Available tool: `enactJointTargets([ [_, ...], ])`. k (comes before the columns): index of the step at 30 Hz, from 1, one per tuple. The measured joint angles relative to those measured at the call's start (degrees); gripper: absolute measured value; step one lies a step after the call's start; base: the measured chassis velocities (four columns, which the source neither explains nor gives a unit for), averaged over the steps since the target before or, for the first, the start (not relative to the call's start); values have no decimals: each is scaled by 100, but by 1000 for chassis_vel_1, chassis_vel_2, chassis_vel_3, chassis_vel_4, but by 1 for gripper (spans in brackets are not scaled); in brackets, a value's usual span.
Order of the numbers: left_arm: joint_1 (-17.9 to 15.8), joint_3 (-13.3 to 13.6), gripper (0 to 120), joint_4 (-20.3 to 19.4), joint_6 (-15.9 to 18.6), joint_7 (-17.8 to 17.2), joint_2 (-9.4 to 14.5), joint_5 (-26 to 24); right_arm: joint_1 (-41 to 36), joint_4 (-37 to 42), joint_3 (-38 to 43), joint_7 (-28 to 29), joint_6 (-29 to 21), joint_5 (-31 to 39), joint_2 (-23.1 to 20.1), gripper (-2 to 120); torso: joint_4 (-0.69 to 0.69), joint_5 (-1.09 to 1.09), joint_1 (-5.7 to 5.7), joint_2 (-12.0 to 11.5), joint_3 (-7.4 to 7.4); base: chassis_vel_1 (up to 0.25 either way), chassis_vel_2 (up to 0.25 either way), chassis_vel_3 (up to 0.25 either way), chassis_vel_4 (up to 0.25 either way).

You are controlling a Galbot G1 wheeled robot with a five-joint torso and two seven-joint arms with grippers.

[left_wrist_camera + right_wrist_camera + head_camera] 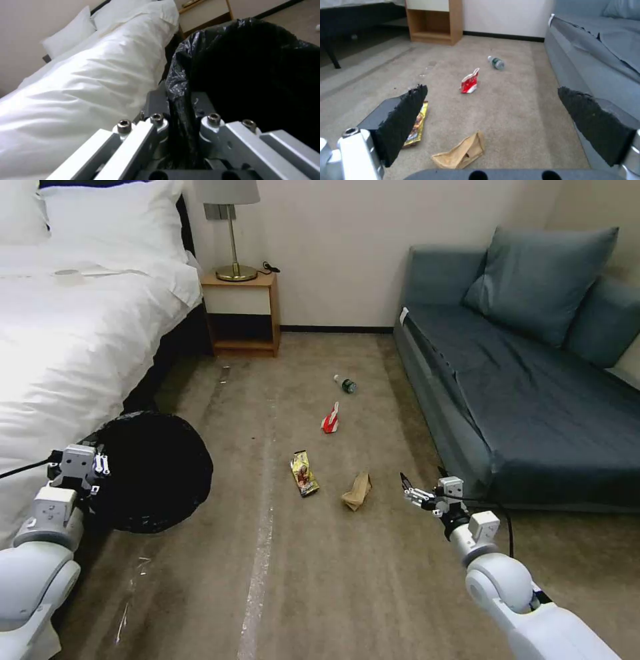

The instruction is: Pick up the trash bin, then pick up the garbage on the floor and place it into the trash bin.

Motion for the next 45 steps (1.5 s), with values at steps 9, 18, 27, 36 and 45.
enactJointTargets([
  [9,-42,22,7,84,-60,45,1,6,10,-59,0,-45,30,41,11,100,0,0,0,0,0,-17,19,20,-17],
  [18,-114,75,7,191,-129,94,-3,33,23,-130,-48,-89,47,54,38,100,-1,0,0,0,0,-89,88,86,-93],
  [27,-200,93,7,288,-185,154,26,57,122,-227,-124,-111,53,74,62,100,0,0,0,0,0,-74,64,71,-66],
  [36,-248,155,7,368,-238,198,30,70,211,-359,-202,-147,75,85,113,100,0,0,0,0,0,-94,87,86,-99],
  [45,-271,169,7,425,-294,250,29,80,259,-449,-251,-164,100,80,149,100,-1,0,0,0,0,-107,101,94,-104],
])
